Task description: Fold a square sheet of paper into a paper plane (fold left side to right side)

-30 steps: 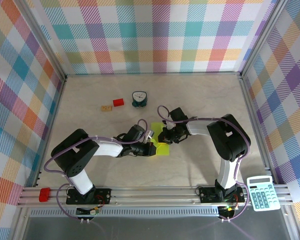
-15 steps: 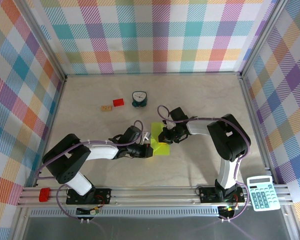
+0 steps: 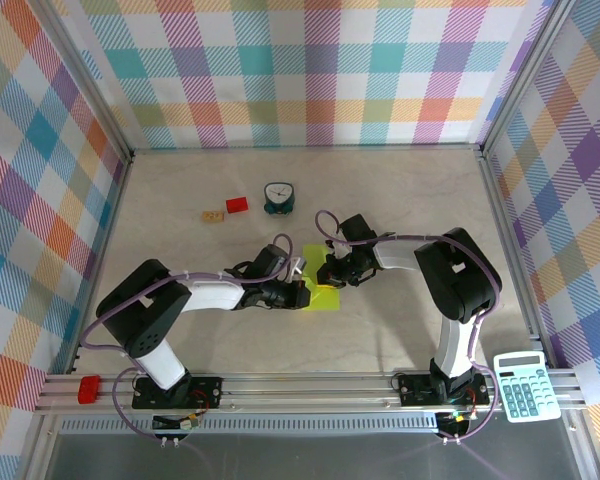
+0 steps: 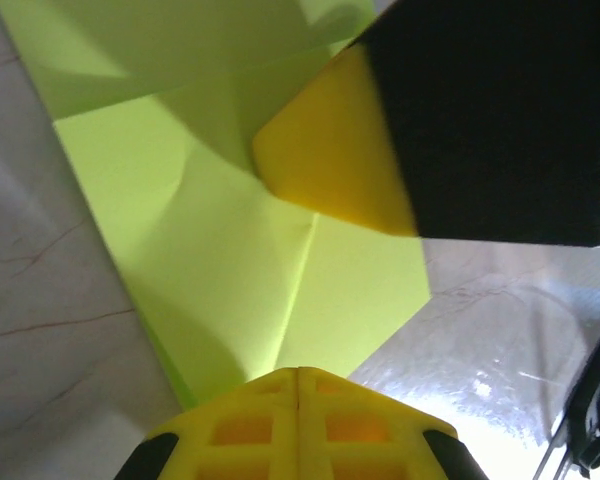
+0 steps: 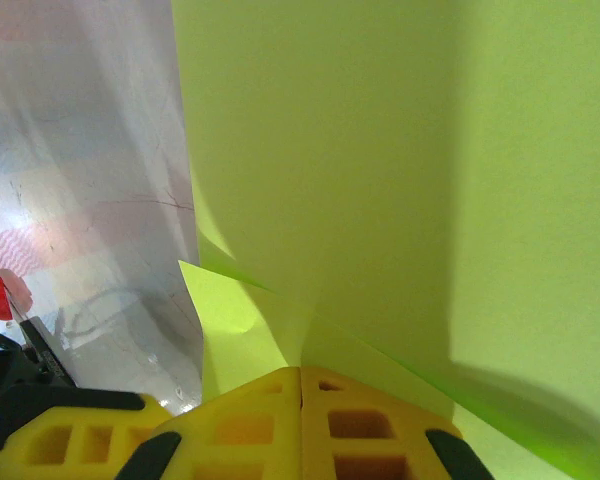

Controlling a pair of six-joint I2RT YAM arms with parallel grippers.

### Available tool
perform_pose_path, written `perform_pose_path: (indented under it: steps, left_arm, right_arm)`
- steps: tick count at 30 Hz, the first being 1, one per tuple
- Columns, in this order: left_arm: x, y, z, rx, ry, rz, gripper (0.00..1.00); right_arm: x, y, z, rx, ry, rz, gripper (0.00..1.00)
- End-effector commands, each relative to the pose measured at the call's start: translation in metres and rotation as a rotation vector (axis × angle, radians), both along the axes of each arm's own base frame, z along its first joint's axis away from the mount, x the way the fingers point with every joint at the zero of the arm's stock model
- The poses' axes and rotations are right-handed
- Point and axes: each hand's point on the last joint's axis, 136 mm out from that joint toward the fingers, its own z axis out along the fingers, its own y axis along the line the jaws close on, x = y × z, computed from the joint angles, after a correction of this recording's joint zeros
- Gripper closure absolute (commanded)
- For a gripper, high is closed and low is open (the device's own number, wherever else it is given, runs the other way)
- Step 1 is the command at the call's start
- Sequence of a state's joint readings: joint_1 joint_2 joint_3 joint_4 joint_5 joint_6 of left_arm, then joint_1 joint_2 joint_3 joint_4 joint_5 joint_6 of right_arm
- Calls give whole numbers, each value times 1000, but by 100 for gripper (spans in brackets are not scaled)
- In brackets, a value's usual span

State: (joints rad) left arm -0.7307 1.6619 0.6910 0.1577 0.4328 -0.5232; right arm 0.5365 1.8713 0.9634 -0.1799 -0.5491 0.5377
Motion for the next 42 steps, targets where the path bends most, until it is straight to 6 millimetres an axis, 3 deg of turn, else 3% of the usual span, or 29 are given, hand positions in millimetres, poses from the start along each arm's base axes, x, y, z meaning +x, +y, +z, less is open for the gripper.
perform_pose_path:
  steps: [1, 7, 14, 20, 32, 42]
  left_arm:
    - [-2, 10, -10, 39, 7, 3, 100]
    - [-10, 20, -18, 72, 23, 15, 100]
    - [-17, 28, -26, 95, 37, 21, 100]
    - [-17, 29, -27, 100, 37, 27, 100]
    - [-17, 28, -28, 105, 37, 28, 100]
    - [-18, 29, -27, 109, 33, 29, 100]
  right_arm:
    - [-11, -19, -23, -100, 61, -26, 100]
    - [-5, -12, -14, -74, 41, -16, 100]
    - [6, -2, 13, -25, -15, -2, 100]
    - [-6, 2, 29, 1, -32, 9, 100]
    - [-42, 17, 18, -13, 13, 64, 100]
    - [-44, 23, 8, -18, 25, 75, 100]
